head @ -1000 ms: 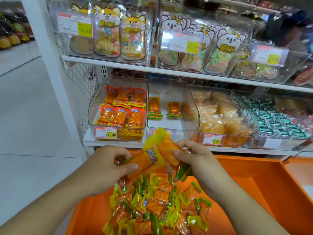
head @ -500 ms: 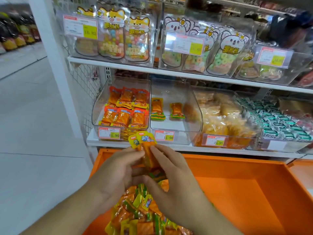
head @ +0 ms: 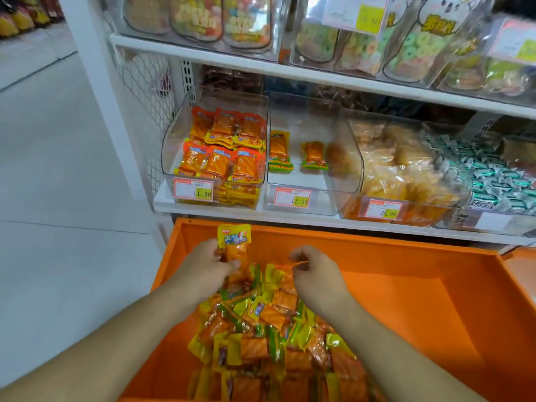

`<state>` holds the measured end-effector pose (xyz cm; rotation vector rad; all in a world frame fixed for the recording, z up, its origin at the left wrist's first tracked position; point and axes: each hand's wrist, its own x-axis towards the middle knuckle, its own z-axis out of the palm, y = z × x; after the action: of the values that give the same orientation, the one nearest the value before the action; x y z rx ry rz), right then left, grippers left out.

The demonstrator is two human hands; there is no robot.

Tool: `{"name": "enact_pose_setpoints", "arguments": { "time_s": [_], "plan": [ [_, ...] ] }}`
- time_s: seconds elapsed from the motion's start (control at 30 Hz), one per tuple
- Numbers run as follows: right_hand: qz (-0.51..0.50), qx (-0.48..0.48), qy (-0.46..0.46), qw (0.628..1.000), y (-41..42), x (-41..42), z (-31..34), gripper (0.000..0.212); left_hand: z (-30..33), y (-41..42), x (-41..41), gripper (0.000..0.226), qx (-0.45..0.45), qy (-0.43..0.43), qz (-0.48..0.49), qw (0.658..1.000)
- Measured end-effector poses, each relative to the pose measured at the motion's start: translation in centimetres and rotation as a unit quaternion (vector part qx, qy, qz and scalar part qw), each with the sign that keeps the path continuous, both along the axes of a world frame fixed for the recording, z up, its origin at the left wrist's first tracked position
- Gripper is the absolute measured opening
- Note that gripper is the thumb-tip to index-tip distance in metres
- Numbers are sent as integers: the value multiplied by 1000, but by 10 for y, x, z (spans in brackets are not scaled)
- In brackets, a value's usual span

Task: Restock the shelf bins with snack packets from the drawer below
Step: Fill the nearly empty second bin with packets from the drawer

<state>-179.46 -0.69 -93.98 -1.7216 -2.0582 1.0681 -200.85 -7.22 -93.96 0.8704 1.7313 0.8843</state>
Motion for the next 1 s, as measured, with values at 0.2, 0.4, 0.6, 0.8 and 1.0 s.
{"name": "enact_pose_setpoints", "arguments": {
  "time_s": [0.2,0.4,0.6,0.8,1.0],
  "plan": [
    [93,-85,-188,974,24,24,-99,55,-75,4,0,26,-90,17,35,995],
    [64,-100,-209,971,55,21,-185,75,-131,6,10,21,-145,-31,31,988],
    [68,-67,-257,962,81,28,-239,56,-164,12,16,29,-173,-60,43,982],
    [10,-20,-185,982,79,27,-227,16,-170,14,21,25,-185,-76,52,978],
    [61,-36,-130,989,77,21,-152,15,-140,16,24,21,-150,-100,86,980]
  ]
}}
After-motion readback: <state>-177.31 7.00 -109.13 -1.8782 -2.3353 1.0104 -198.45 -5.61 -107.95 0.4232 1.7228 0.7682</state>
